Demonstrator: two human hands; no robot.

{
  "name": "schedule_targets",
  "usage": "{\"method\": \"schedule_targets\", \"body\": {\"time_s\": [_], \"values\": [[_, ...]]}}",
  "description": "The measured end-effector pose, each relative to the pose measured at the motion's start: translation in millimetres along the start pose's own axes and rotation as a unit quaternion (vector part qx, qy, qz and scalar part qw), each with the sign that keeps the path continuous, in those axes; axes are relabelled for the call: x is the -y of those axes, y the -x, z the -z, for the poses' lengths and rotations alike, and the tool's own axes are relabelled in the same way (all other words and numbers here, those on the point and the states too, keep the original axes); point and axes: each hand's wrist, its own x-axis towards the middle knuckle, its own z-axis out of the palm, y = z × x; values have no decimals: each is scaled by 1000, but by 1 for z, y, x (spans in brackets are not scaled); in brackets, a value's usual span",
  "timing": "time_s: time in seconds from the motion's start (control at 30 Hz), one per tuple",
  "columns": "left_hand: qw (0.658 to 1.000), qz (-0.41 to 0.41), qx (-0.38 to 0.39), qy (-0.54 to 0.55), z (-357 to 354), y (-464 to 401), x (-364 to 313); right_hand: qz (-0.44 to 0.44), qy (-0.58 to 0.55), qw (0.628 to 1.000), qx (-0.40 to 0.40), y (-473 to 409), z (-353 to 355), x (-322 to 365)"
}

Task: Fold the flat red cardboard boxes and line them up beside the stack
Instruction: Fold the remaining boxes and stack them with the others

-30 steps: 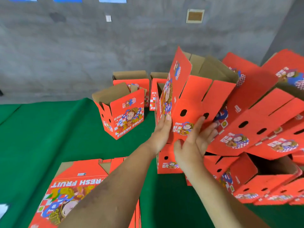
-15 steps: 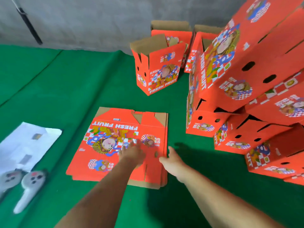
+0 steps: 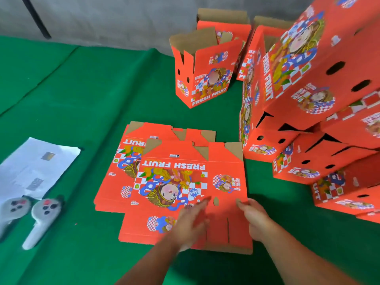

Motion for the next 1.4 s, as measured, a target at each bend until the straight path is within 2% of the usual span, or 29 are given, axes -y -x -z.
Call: {"method": "schedule_targets", "body": {"time_s": [0.03, 0.1, 0.17, 0.23, 0.27, 0.33, 0.37, 0.47, 0.6, 0.67, 0.87, 0.97, 1.03, 1.1, 1.17, 1.27, 1.33, 1.4], "values": [[999, 9, -46, 11, 7, 2, 5, 14, -14, 1000, 13, 1, 9, -6], [983, 53, -163, -63, 26, 1, 22, 36, -31, 998, 29, 7, 21, -15], [943, 172, -268, -96, 50, 4, 42, 47, -43, 997, 40, 15, 33, -22], [898, 301, -321, 6, 72, 10, 55, 54, -50, 996, 47, 22, 48, -31], [889, 314, -321, 90, 81, 17, 59, 55, -56, 996, 43, 27, 57, -35], [879, 237, -318, 266, 93, 31, 60, 58, -82, 994, 31, 34, 72, -42], [881, 199, -291, 316, 96, 41, 55, 58, -103, 992, 32, 38, 78, -45], [910, 89, -208, 347, 96, 64, 34, 87, -132, 986, 49, 59, 91, -42], [896, 16, -170, 409, 97, 74, 5, 141, -147, 970, 133, 87, 112, -16], [892, -18, -169, 419, 98, 75, -13, 159, -157, 965, 138, 93, 126, -5], [910, -67, -195, 359, 94, 70, -57, 217, -191, 953, 89, 98, 159, 7], [928, -105, -201, 297, 95, 64, -69, 224, -132, 961, 95, 107, 170, -12], [941, -128, -226, 215, 95, 56, -79, 248, -70, 964, 64, 111, 179, -25], [948, -102, -240, 183, 91, 47, -95, 268, -73, 960, 33, 118, 179, -32], [949, -69, -232, 201, 83, 48, -124, 283, -124, 951, -12, 129, 167, -37], [922, -145, -180, 309, 70, 51, -171, 327, -64, 938, -97, 154, 140, -43], [902, -174, -171, 356, 69, 51, -199, 354, -24, 928, -111, 168, 121, -50], [878, -145, -160, 428, 78, 50, -221, 391, 4, 915, -102, 167, 108, -63]]}}
